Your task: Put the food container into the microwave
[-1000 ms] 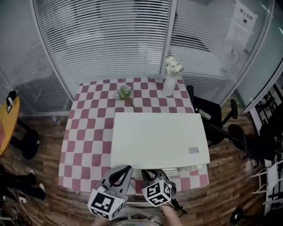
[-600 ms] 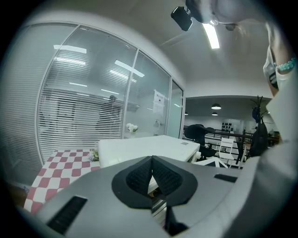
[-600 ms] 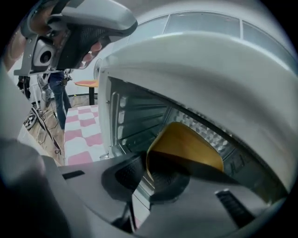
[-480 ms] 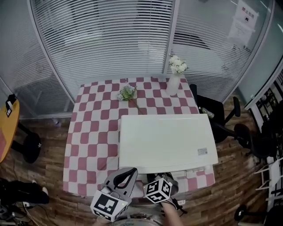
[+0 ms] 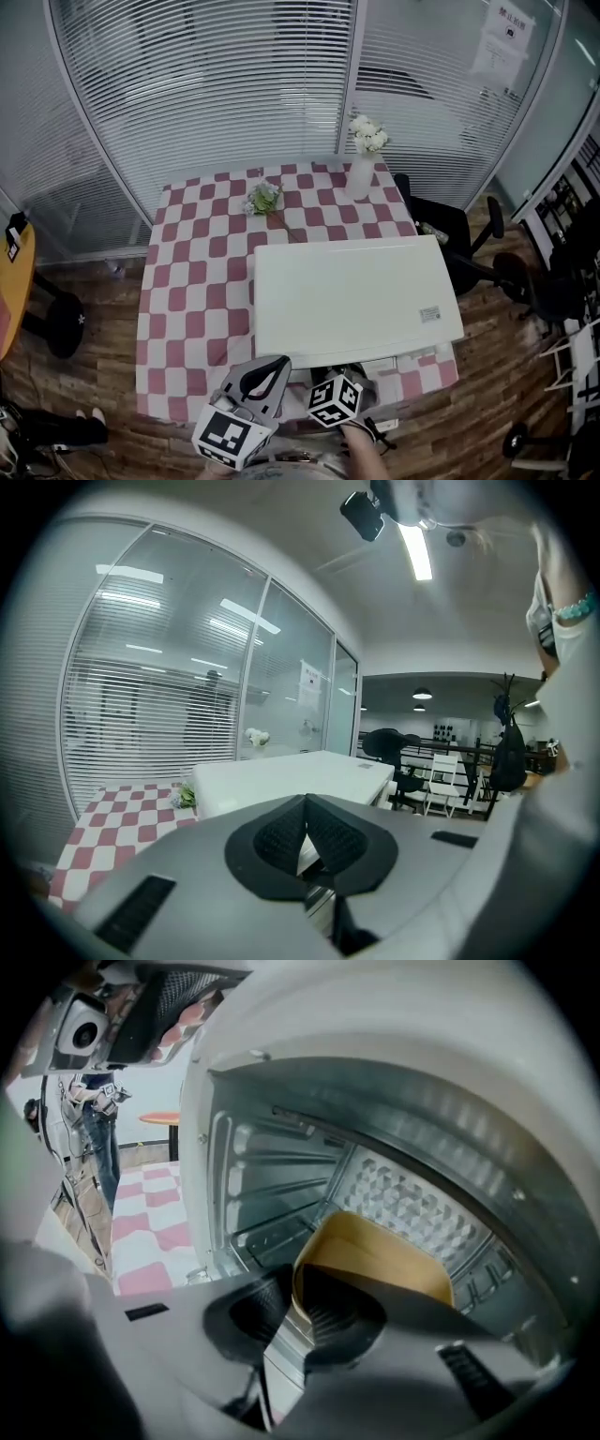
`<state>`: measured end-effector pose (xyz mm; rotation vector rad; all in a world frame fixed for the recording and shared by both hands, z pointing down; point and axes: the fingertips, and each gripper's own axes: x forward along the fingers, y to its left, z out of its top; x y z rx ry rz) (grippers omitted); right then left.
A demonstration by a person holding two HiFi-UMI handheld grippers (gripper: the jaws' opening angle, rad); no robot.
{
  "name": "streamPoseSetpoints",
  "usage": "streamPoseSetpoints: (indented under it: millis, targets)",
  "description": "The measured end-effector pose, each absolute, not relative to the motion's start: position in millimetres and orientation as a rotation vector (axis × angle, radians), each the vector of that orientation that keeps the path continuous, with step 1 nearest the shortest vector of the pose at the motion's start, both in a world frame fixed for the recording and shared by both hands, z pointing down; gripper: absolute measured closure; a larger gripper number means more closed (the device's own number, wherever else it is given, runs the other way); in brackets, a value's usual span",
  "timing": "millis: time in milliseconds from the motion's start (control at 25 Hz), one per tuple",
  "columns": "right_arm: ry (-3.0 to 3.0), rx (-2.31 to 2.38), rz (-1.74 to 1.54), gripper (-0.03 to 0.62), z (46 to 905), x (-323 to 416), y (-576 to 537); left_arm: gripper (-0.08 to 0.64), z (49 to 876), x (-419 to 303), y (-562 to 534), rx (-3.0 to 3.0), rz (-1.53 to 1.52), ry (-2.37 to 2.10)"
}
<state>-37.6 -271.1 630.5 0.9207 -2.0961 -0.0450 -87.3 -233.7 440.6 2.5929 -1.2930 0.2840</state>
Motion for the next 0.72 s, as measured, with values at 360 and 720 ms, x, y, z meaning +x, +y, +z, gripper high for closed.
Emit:
streamPoseSetpoints:
  millis: [360, 720]
  targets:
    - [-2.128, 0.972, 0.012, 0.483, 623.7, -35.9, -268.1, 0.549, 440.6, -88.6, -228.4, 2.591, 0.266, -1.290]
    - [-2.200, 1.019, 0.070, 0.480, 606.1, -28.6, -259.5, 0.549, 441.2, -84.5, -221.5, 2.598, 0.274, -1.304]
